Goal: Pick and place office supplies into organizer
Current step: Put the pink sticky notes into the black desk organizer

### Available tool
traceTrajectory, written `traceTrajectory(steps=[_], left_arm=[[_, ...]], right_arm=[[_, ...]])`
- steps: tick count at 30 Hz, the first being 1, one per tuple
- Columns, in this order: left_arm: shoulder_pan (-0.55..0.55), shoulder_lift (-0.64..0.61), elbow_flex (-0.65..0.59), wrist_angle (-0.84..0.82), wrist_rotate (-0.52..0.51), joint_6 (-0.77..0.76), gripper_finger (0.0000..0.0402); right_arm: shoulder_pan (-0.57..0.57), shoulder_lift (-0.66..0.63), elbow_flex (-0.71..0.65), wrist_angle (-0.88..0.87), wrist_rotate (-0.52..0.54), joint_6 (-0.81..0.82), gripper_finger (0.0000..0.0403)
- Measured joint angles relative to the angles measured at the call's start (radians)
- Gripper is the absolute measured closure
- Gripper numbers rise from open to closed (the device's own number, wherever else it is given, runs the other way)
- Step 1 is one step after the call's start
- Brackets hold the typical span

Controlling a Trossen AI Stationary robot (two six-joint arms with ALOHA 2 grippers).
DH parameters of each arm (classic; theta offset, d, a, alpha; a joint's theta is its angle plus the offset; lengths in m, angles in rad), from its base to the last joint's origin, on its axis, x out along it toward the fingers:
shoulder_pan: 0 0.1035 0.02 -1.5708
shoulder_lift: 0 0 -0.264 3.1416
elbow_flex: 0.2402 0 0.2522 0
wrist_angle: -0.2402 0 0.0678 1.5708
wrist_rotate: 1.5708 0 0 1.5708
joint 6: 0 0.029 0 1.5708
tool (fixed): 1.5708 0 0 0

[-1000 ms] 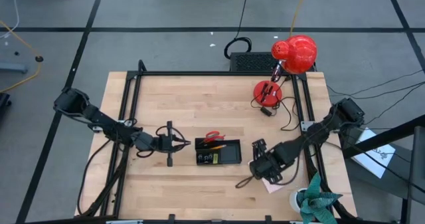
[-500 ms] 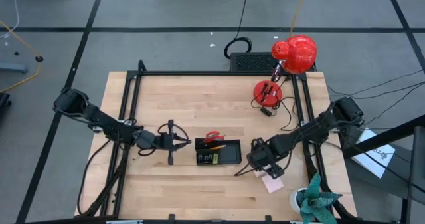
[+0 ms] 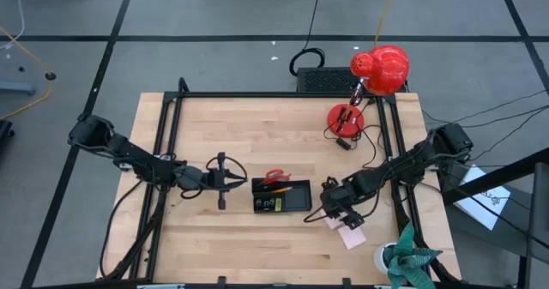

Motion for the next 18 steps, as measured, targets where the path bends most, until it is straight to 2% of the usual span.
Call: traceTrajectory(steps=[4,7,10,18], left_arm=[[0.001,0.000,0.000,-0.006,0.000,-0.006,0.0376],[0.001,0.000,0.000,-0.009,0.000,-0.006,0.0376],[0.001,0.000,0.000,-0.009,0.000,-0.005,0.0376],[0.000,0.000,0.000,-0.009,0.000,-0.008,0.0376]], right_arm=[[0.001,0.002,-0.059,0.031,0.016,0.056,0.0059],[0.001,0.004,-0.072,0.034,0.022,0.081,0.0091],[0.000,0.005,-0.072,0.037,0.027,0.100,0.0147],[0.000,0.008,-0.073,0.055,0.001,0.119,0.0326]])
